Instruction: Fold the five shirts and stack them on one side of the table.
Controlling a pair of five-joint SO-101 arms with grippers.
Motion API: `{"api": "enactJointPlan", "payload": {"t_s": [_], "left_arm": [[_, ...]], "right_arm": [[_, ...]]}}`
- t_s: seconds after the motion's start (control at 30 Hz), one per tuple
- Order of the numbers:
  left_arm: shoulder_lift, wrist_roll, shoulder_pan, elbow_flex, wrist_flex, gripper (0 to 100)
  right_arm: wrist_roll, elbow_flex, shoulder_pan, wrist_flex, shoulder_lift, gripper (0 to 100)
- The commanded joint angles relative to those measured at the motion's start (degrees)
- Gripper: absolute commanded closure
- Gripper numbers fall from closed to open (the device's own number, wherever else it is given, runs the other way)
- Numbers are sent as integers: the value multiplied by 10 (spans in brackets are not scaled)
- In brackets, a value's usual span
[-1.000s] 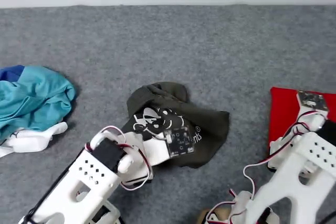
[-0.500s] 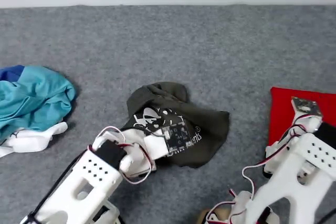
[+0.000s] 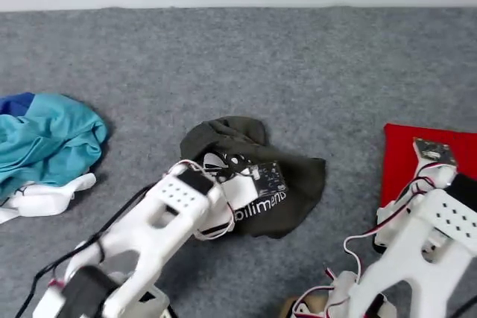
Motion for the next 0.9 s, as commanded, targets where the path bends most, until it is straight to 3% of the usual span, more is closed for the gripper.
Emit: {"api": "enactJointPlan", "payload": {"t_s": [0.0, 0.4, 0.67, 0.87], "left_arm": [[49, 1, -6, -59, -2, 808], [175, 1, -41, -153, 72, 818], [186, 0, -36, -164, 69, 984], [123, 2, -40, -223, 150, 986]], "right_arm": [[-4, -5, -5, 22, -15, 990], [-4, -5, -5, 22, -15, 990], [-4, -5, -5, 22, -15, 990], [-4, -6, -5, 22, -16, 990]]}}
